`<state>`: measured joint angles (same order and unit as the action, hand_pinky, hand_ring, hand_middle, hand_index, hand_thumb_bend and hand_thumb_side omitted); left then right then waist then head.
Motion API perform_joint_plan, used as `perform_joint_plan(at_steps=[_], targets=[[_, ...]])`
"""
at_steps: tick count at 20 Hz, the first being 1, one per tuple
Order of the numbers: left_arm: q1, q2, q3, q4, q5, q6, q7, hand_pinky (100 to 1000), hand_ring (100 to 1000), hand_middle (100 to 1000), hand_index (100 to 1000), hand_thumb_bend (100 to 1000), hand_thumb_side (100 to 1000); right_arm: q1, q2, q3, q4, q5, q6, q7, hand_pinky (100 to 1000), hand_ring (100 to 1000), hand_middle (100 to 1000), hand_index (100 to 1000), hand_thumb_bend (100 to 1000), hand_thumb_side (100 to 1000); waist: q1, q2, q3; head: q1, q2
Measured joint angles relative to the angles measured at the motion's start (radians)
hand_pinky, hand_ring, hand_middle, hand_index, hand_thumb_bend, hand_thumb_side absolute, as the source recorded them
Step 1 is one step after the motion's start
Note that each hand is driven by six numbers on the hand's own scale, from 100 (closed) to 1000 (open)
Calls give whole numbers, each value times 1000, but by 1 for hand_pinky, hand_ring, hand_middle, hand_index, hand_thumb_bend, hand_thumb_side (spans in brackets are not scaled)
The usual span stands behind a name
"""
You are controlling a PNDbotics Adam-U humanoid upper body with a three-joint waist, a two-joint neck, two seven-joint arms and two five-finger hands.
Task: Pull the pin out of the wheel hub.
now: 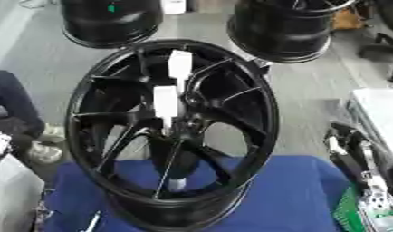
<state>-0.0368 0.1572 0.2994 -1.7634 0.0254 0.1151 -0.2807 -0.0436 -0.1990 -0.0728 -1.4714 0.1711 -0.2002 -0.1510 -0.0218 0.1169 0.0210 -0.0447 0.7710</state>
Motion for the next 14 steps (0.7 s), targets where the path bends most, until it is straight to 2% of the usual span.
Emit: perform_joint_plan(at_steps=[10, 12, 14], targets=[[-3, 2, 0, -2, 0, -3, 3, 682, 583, 583, 681, 526, 532, 0, 1, 0, 0, 0, 0, 0, 701, 617, 607, 785, 100, 522, 1, 0, -2, 0, 0], [-14, 24, 0, -7, 3, -12, 8, 682, 584, 586, 683, 521, 522, 0, 1, 0, 0, 0, 0, 0, 701, 617, 607, 785, 100, 521, 2, -1, -3, 0, 0], [-37, 81, 0, -7, 15, -34, 17, 684, 586, 589, 686, 517, 505, 0, 1, 0, 0, 1, 0, 0, 701, 617, 607, 785, 100, 521, 6, -1, -4, 1, 0]])
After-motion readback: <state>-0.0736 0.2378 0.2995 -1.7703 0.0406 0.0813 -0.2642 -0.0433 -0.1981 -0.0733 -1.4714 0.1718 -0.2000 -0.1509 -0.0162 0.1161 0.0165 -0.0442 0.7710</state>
